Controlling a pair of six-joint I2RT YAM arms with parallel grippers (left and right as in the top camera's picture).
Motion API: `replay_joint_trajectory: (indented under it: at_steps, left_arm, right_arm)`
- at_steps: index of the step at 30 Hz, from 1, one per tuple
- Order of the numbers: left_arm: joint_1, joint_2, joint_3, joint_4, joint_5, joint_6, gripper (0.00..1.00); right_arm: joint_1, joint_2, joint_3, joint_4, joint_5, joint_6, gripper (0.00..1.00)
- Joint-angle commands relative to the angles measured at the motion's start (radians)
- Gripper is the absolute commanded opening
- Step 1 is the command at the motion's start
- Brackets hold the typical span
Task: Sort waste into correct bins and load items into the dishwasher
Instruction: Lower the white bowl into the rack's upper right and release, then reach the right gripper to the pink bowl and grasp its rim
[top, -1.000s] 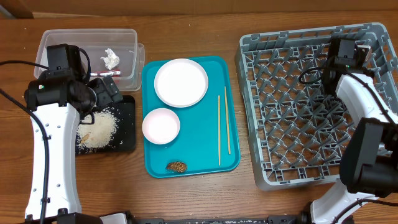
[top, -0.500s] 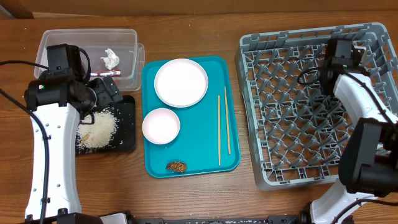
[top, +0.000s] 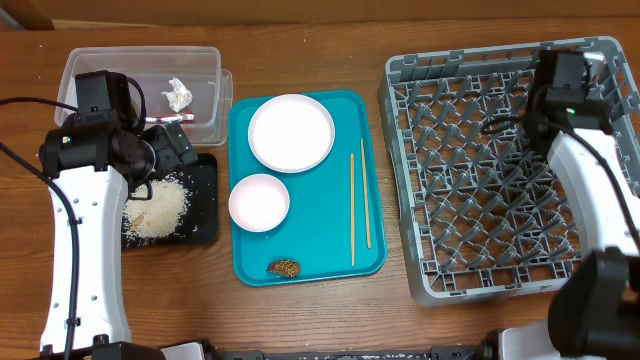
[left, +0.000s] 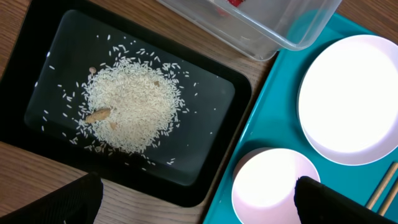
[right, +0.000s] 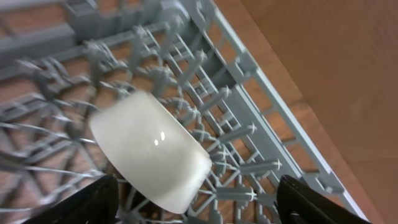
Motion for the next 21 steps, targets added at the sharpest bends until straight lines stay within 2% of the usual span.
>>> replay_joint_trajectory:
  at_steps: [1, 5, 7, 9, 15, 21]
  left_arm:
    - [0.003, 0.006, 0.016, -0.002, 0.013, -0.014, 1.00]
    - [0.003, 0.006, 0.016, -0.002, 0.013, -0.014, 1.00]
    - [0.003, 0.006, 0.016, -0.001, 0.013, -0.014, 1.00]
    - [0.003, 0.006, 0.016, -0.002, 0.013, -0.014, 1.00]
    - [0.003, 0.006, 0.016, -0.002, 0.013, -0.014, 1.00]
    - [0.003, 0.006, 0.016, 0.002, 0.014, -0.014, 1.00]
  right_arm:
    - [-0.001, -0.101, 0.000, -0.005, -0.166, 0.008, 0.86]
    - [-0.001, -0.180, 0.000, -0.040, -0.457, 0.008, 0.86]
    - [-0.001, -0.202, 0.000, -0.072, -0.625, 0.007, 0.91]
    - [-0.001, -0.206, 0.000, -0.118, -0.772, 0.007, 1.00]
    - [-0.001, -0.204, 0.000, -0.251, -0.823, 0.007, 1.00]
    - [-0.001, -0.204, 0.000, -0.296, -0.877, 0.008, 1.00]
